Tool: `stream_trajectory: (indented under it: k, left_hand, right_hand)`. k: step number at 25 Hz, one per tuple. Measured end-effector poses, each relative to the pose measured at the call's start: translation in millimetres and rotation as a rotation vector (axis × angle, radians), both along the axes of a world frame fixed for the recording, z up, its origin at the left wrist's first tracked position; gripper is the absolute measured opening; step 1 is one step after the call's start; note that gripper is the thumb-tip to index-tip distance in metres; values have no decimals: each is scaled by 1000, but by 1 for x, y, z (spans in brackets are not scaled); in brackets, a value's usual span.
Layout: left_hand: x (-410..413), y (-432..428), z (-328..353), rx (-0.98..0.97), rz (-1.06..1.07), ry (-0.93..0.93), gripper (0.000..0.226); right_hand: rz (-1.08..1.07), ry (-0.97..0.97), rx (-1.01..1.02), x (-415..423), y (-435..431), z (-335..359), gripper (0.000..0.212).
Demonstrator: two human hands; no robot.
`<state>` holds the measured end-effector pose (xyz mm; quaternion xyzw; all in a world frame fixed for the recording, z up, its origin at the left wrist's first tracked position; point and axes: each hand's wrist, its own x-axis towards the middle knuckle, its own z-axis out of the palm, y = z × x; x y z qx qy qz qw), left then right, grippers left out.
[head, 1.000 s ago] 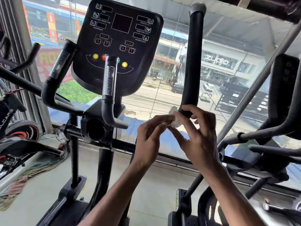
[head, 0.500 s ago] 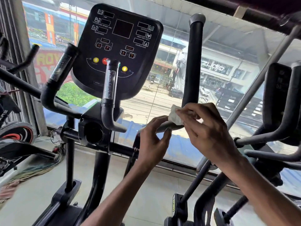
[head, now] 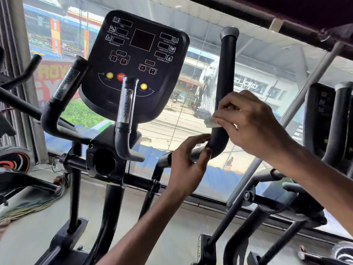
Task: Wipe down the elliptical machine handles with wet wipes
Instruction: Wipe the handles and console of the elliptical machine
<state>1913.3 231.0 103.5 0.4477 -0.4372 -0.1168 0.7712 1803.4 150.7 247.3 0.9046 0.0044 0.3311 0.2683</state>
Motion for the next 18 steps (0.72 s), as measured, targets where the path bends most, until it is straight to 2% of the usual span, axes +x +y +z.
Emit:
stream_trajectory:
  k: [3, 6, 9, 12, 15, 18]
  left_hand:
    - [0, 0, 8, 10, -34, 11, 33]
    - [-2, 1, 15, 9, -67, 42, 26]
    - [-2, 0, 18, 12, -57, 46, 19]
    - [-1, -2, 23, 10, -69, 71, 18]
    - [-2, -3, 28, 7, -96, 96, 28]
    - [-1, -5, 37, 24, -178, 173, 27]
  right_hand:
    - [24, 100, 52, 3, -3, 13, 19]
    - [-8, 98, 45, 6, -7, 24, 21]
    - [-41, 184, 102, 4, -7, 30, 15]
    - [-62, 181, 112, 5, -4, 30, 12]
    - [-57, 197, -66, 19, -8, 40, 7]
    - [-21, 160, -192, 32, -16, 65, 6]
